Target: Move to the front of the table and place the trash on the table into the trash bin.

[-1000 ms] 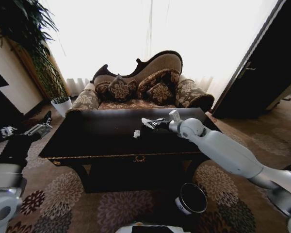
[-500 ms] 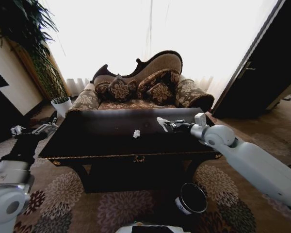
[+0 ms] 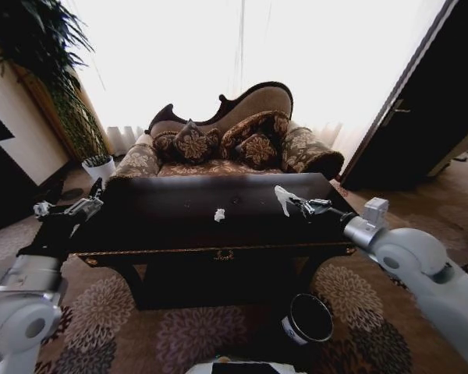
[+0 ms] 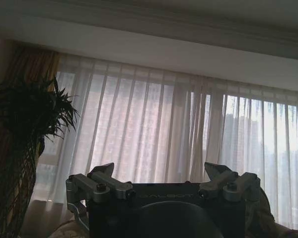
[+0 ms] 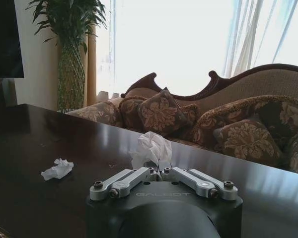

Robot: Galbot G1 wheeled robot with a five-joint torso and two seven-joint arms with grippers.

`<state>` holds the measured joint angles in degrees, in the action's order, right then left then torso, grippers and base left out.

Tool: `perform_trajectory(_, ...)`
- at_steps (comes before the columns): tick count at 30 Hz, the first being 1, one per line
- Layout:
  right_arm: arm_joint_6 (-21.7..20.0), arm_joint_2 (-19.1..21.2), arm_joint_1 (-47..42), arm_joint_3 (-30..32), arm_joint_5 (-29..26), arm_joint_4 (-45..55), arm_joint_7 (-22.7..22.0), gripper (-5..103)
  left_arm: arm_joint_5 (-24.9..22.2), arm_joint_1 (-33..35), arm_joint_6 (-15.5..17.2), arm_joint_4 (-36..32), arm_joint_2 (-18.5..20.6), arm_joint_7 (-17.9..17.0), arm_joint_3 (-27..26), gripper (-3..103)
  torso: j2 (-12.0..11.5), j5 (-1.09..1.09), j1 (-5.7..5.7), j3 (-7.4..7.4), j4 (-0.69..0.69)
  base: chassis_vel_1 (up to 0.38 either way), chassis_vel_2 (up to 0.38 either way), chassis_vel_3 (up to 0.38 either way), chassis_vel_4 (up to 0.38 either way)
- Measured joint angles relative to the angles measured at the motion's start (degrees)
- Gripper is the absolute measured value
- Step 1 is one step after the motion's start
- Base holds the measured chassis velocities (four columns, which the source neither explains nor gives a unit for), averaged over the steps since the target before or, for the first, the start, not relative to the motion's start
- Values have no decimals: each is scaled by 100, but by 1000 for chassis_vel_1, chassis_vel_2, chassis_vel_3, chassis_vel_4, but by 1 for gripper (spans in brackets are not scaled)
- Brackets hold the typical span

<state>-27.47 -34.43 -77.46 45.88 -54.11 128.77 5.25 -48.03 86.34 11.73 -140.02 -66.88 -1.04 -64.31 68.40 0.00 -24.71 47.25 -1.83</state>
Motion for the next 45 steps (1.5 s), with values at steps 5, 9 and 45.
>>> perform_trajectory(5,342,-581,-1327,1120,452,355,54,0,94,-121,-1,100,-26,4,247,100,0,0,0,0,-3,0,0,0,0)
perform_trajectory(9,653,-1124,-1985,1650,955,566,113,0,134,-166,-1,117,-81,8,323,100,0,0,1,0,-4,0,0,0,0)
perform_trajectory(45,4941,-3419,-3073,1690,1191,-1371,2819,0,123,-307,-89,339,55,33,322,100,1,-1,0,0,-2,0,0,0,0)
